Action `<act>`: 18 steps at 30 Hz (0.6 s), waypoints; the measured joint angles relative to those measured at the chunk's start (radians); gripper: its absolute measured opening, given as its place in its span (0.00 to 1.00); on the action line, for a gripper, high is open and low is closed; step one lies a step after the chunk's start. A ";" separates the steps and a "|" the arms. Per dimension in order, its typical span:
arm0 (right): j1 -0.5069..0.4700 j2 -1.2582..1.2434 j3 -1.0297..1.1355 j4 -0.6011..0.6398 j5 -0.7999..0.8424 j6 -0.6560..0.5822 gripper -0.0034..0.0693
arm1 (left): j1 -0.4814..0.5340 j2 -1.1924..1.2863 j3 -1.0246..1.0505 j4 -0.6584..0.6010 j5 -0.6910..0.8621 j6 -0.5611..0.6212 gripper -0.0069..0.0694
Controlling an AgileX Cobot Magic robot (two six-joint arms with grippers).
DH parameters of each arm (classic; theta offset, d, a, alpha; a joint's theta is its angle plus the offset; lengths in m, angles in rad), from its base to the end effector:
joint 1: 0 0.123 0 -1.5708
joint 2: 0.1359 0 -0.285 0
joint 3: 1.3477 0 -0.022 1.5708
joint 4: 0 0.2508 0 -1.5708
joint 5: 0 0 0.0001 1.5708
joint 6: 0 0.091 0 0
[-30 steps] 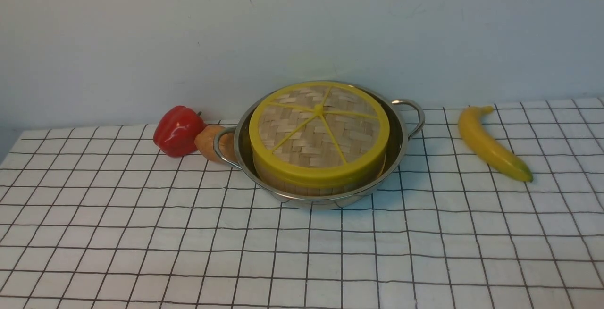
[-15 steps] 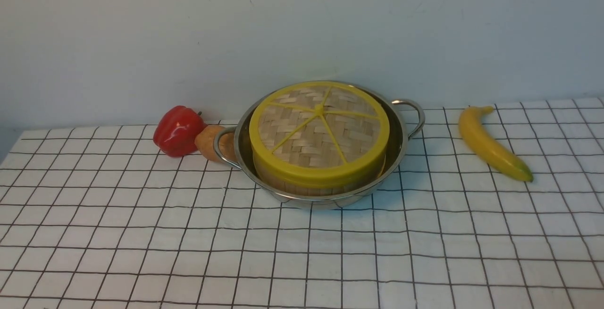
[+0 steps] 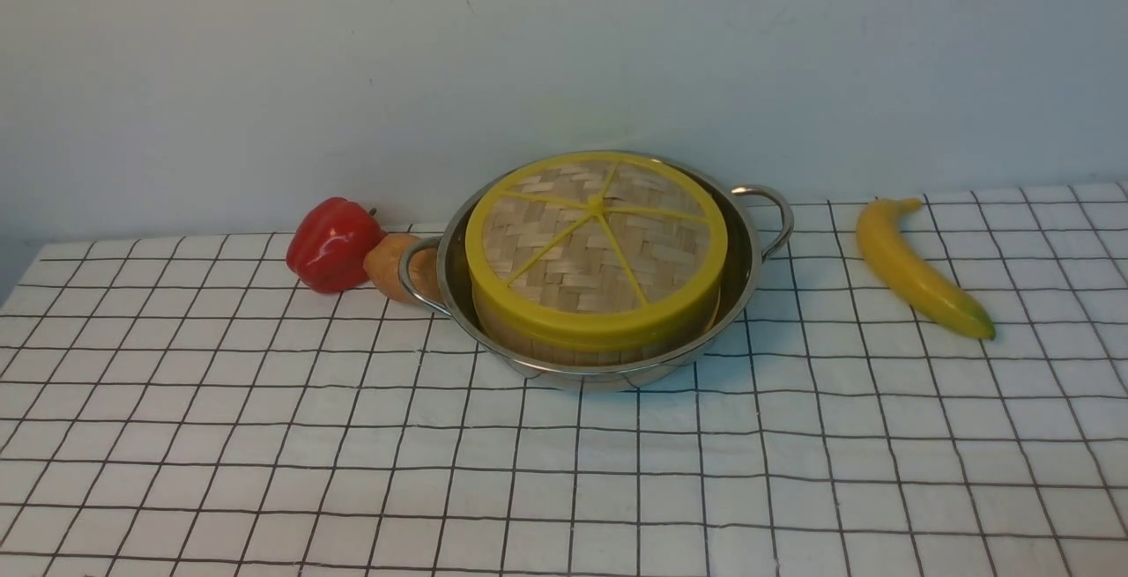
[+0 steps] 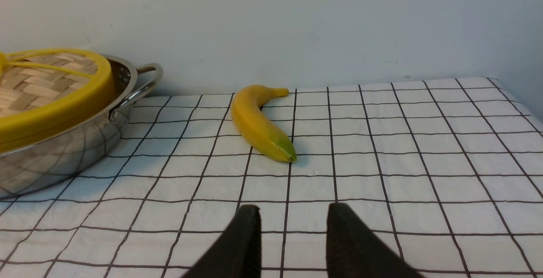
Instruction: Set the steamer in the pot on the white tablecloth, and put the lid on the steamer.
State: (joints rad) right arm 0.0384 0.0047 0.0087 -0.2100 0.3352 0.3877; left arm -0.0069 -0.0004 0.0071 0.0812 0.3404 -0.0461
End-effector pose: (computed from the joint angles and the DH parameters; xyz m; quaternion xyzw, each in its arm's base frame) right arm 0.0543 -0.0042 0.1804 0.0804 0.7869 0.0424 0.6104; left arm 0.0538 0.0021 0.1802 0.0065 0.7924 0.0179 0.6097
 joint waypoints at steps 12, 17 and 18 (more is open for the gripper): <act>0.000 0.000 0.000 0.000 0.000 0.000 0.38 | 0.000 0.000 0.000 0.000 0.000 0.000 0.40; 0.000 0.000 0.000 0.000 0.000 0.000 0.38 | 0.000 0.000 0.000 0.000 0.000 0.000 0.41; 0.000 0.000 0.000 0.000 0.000 0.000 0.38 | 0.000 0.000 0.000 0.000 0.000 0.000 0.41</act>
State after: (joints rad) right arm 0.0384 0.0047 0.0087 -0.2100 0.3352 0.3877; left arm -0.0069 -0.0004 0.0071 0.0812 0.3404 -0.0461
